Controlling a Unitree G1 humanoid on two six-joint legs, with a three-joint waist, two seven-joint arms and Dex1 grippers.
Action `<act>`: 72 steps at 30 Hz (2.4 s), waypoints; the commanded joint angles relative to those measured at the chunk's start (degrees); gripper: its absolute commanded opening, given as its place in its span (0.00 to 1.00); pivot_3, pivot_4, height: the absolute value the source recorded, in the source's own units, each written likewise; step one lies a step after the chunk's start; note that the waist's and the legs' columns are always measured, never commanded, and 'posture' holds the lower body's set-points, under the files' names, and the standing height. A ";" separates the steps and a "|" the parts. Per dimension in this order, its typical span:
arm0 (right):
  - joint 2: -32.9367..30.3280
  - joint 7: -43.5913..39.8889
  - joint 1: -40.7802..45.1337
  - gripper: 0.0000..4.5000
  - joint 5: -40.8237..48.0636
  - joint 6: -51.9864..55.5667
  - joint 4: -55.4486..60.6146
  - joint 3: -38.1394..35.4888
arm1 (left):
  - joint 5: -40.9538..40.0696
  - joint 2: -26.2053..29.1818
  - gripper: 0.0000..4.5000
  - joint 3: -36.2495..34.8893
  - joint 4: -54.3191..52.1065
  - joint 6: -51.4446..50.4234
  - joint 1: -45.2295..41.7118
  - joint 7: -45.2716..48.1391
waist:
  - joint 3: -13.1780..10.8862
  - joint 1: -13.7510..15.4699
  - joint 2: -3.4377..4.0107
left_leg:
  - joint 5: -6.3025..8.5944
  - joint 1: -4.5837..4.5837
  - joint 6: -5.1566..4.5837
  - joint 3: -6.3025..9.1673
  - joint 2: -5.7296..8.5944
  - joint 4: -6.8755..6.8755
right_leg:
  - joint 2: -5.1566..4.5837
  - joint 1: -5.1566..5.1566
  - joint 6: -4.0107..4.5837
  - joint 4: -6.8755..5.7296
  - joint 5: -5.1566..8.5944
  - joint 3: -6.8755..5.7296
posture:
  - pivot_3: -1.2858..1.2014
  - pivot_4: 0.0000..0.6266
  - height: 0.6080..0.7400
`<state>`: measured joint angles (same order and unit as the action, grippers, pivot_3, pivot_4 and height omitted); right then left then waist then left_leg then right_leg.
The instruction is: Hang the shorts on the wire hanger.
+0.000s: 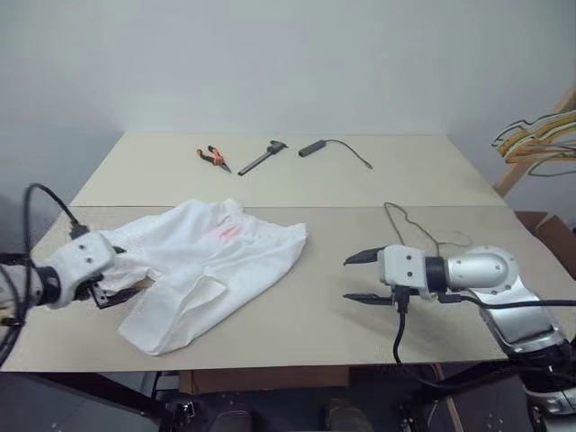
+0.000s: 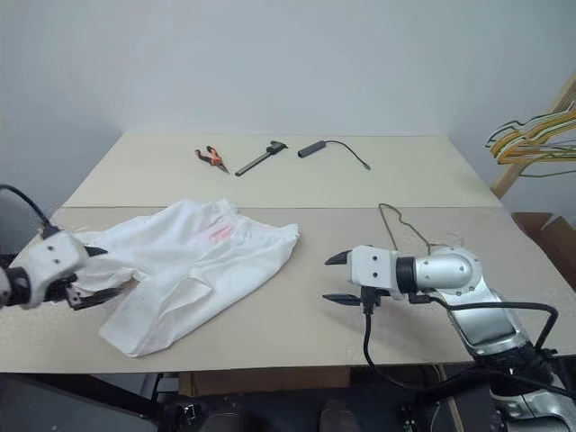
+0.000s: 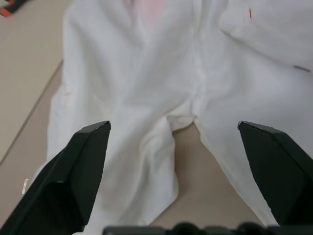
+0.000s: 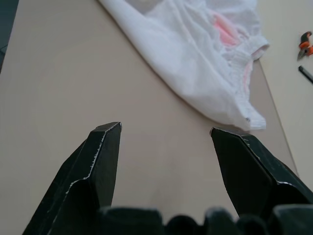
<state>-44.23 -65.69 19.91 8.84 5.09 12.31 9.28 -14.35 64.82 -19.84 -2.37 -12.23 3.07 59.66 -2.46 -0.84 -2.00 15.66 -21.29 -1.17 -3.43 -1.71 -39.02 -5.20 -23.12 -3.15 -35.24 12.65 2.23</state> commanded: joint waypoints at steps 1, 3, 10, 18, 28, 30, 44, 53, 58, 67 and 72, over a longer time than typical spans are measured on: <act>2.57 2.05 7.41 0.77 -6.34 -6.59 -5.89 3.61 | -7.28 -0.28 0.99 -4.94 -5.34 -3.13 -1.76 3.37 | 0.00 -0.16 0.02 | 0.00 0.08 0.01 -0.04 -0.02 0.00 | 0.01 0.02 0.02 -0.05 0.01 0.01 | 0.54 0.00 1.00; 4.50 5.10 12.18 0.77 -12.83 -12.21 -12.47 6.93 | -11.14 -1.48 0.99 -5.44 -8.12 -5.58 -2.79 4.09 | -0.01 -0.13 0.04 | -0.04 0.09 0.07 -0.08 -0.04 0.00 | 0.03 -0.01 0.04 -0.09 0.01 0.02 | 0.54 0.00 1.00; 12.53 23.88 31.27 0.77 -34.97 -36.84 -43.58 18.70 | -14.44 -6.23 0.99 -1.78 -16.37 -10.22 -5.24 0.79 | 0.00 -0.31 0.06 | -0.06 0.06 0.17 -0.08 0.01 0.02 | 0.05 -0.13 0.13 -0.38 0.08 0.06 | 0.54 0.00 1.00; 19.22 57.87 47.32 0.77 -60.88 -50.39 -72.96 35.23 | -14.86 -8.54 0.99 -3.03 -21.76 -12.46 -2.65 -1.39 | 0.00 -1.05 0.06 | -0.13 0.01 0.48 -0.04 -0.01 0.16 | 0.06 -0.30 0.26 -0.66 0.15 0.09 | 0.56 0.00 1.00; 22.50 71.86 51.08 0.77 -69.78 -51.49 -83.18 43.14 | -15.58 -9.29 0.99 -6.87 -25.68 -13.64 2.30 -2.79 | -0.02 -1.24 0.10 | -0.18 0.03 0.59 0.04 -0.01 0.22 | 0.09 -0.36 0.32 -0.73 0.19 0.10 | 0.58 0.00 1.00; 24.00 73.11 50.54 0.77 -69.61 -51.15 -83.90 43.03 | -15.49 -9.49 0.99 -6.96 -25.84 -13.82 2.46 -3.17 | -0.02 -1.32 0.10 | -0.18 0.09 0.59 0.05 -0.02 0.23 | 0.11 -0.35 0.37 -0.73 0.22 0.10 | 0.58 0.00 1.00; 26.12 69.54 48.44 0.01 -67.17 -51.03 -86.11 42.11 | -14.98 -9.35 1.00 -5.56 -24.77 -13.20 1.33 -3.06 | -0.03 -1.10 0.12 | -0.24 0.14 0.69 0.16 -0.08 0.25 | 0.22 -0.36 0.45 -0.82 0.26 0.09 | 0.57 0.00 1.00; 19.52 61.32 42.93 0.01 -56.63 -42.69 -82.00 31.33 | -13.60 -9.78 1.00 1.37 -22.55 -11.31 -3.31 -2.20 | -0.03 -1.25 0.12 | -0.24 0.14 0.69 0.17 -0.08 0.25 | 0.21 -0.27 0.45 -0.75 0.26 0.07 | 0.54 0.00 1.00; 10.67 51.14 31.65 0.01 -51.94 -37.32 -65.92 26.21 | -11.69 -10.43 1.00 7.72 -18.06 -9.30 -10.00 -0.76 | -0.02 -1.56 0.12 | -0.24 0.14 0.67 0.20 -0.08 0.23 | 0.21 -0.21 0.44 -0.68 0.26 0.05 | 0.51 0.00 1.00; 3.00 27.66 5.57 0.01 -41.51 -18.08 -17.42 15.93 | -9.73 -12.59 1.00 18.46 -13.51 -9.50 -18.48 3.95 | 0.12 -4.24 0.27 | -0.05 0.21 0.37 0.17 -0.11 0.12 | 0.28 -0.07 0.31 -0.62 0.34 0.21 | 0.49 0.00 1.00; 3.12 25.20 4.16 0.01 -42.15 -14.70 -11.31 14.77 | -7.87 -12.75 1.00 25.89 -12.97 -15.07 -23.14 5.81 | 0.12 -4.85 0.26 | -0.06 0.22 0.38 0.19 -0.08 -0.05 | 0.28 -0.03 0.28 -0.71 0.32 0.21 | 0.49 0.00 1.00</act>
<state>-40.82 -40.02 23.25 -33.56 -10.63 -1.54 26.51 -23.45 51.68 4.33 -14.99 -25.95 -18.23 64.63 -2.34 -5.68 -1.74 15.60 -21.07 -0.80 -3.23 -1.78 -39.07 -4.92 -23.15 -2.87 -35.94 12.97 2.43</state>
